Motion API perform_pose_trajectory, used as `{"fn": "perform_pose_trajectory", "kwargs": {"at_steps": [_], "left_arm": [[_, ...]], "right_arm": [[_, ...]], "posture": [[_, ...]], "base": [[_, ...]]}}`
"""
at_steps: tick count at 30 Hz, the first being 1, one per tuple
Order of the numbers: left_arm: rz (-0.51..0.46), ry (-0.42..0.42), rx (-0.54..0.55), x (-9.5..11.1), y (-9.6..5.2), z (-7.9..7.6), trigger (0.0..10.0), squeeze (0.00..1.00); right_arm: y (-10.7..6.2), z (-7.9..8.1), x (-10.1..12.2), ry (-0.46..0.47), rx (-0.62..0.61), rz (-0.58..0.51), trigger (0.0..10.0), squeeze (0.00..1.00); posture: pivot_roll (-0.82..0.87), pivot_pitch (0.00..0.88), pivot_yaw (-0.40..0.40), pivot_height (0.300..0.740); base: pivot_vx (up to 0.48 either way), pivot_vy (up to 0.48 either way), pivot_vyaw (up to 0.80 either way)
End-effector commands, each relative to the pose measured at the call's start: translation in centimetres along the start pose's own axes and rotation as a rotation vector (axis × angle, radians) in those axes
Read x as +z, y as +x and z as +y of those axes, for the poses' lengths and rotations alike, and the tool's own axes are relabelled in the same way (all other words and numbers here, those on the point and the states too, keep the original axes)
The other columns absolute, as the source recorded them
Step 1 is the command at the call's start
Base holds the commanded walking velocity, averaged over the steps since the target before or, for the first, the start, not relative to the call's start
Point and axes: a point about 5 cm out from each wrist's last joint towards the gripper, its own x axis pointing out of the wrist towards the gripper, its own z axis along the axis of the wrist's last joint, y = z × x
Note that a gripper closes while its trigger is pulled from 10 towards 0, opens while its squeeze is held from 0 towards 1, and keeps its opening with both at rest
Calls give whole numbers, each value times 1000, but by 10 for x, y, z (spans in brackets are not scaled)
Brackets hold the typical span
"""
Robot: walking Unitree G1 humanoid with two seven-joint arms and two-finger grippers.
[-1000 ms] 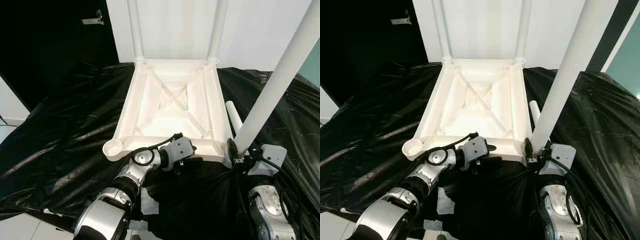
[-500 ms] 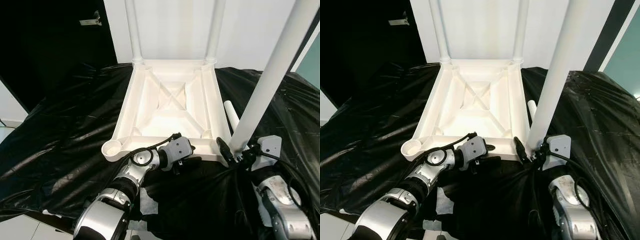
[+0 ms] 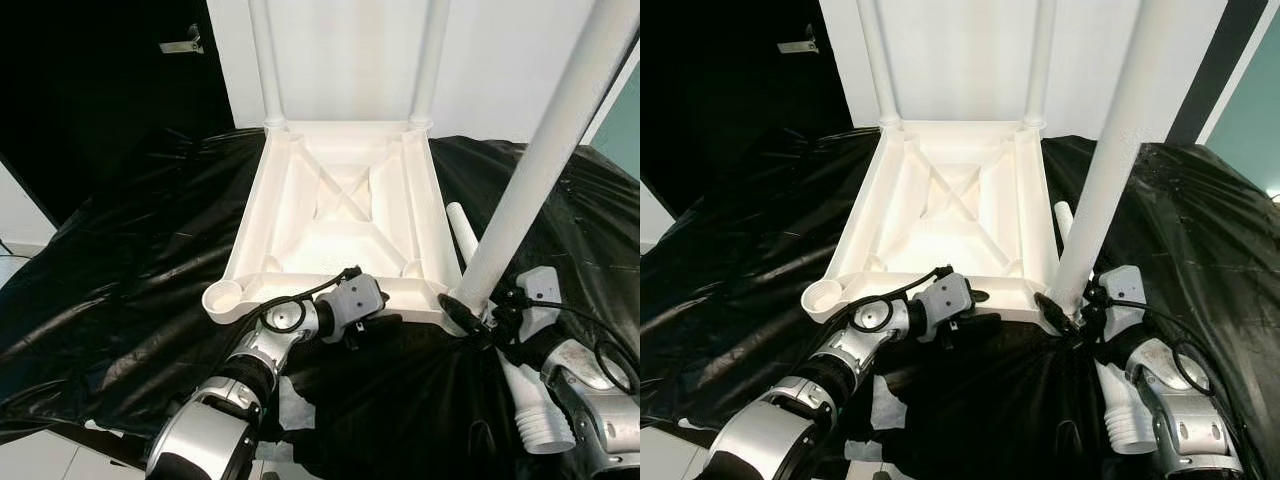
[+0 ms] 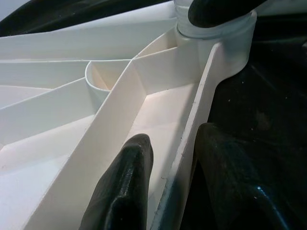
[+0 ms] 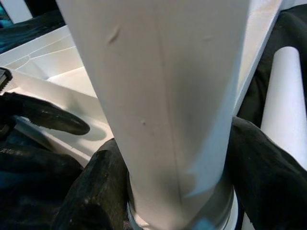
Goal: Building children table
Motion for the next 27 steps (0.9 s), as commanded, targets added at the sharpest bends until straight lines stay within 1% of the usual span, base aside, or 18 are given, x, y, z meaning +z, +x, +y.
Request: {"fn": "perform_pose_trajectory", "kwargs": {"at_steps": [1,4,7,9,10,11,12,14,16,17,19,20,21,23,24,25,26,27], "left_arm": [[94,-80,101,-23,-4,-7,10000,0],[95,-81,110,-23,-5,-6,10000,0],[95,-82,109,-24,-5,-6,10000,0],[97,-81,105,-24,-5,-7,10000,0],[97,-81,105,-24,-5,-7,10000,0],[97,-80,105,-24,-5,-7,10000,0],[95,-79,105,-23,-4,-6,10000,0],[95,-79,105,-23,-4,-6,10000,0],[93,-77,105,-22,-4,-5,10000,0],[93,-77,105,-22,-4,-5,10000,0],[93,-75,102,-22,-4,-5,10000,0],[93,-75,102,-22,-4,-5,10000,0],[93,-74,100,-22,-4,-5,10000,0],[92,-73,97,-21,-3,-5,10000,0],[92,-73,97,-21,-3,-5,10000,0],[92,-73,95,-21,-3,-6,10000,0],[92,-73,95,-21,-3,-6,10000,0],[93,-74,95,-21,-3,-6,10000,0]], "right_arm": [[4,17,-3,38,110,-5,0,0],[1,19,-15,57,73,23,0,0],[1,22,-17,72,51,21,0,0],[1,24,-23,99,-14,32,0,0],[1,24,-23,99,-14,32,0,0],[1,26,-26,120,-62,35,0,0],[2,29,-29,151,-142,29,0,0],[2,29,-29,151,-142,29,0,0],[3,35,-28,177,-212,8,0,0],[3,35,-28,177,-212,8,0,0],[4,41,-25,196,-269,-22,0,0],[4,41,-25,196,-269,-22,0,0],[4,43,-24,204,-293,-37,0,0],[5,43,-23,216,-381,-58,0,0],[5,43,-23,216,-381,-58,0,0],[6,43,-24,228,-416,-59,0,0],[9,46,-24,236,-420,-61,4314,0],[10,48,-23,242,-415,-61,4314,0]], "posture": [[-21,0,3,740],[-23,0,2,740],[-23,0,2,740],[-27,0,4,740],[-27,0,4,740],[-26,0,4,740],[-29,0,5,740],[-29,0,5,740],[-32,0,8,740],[-32,0,8,740],[-37,0,12,740],[-37,0,12,740],[-40,0,13,740],[-41,0,13,740],[-41,0,13,740],[-41,0,13,740],[-42,0,16,740],[-44,0,16,740]], "base": [[0,0,0],[0,0,0],[0,0,0],[0,0,0],[0,0,0],[0,0,0],[0,0,0],[0,0,0],[0,0,0],[0,0,0],[0,0,0],[0,0,0],[0,0,0],[0,0,0],[0,0,0],[0,0,0],[0,0,0],[0,0,0]]}}
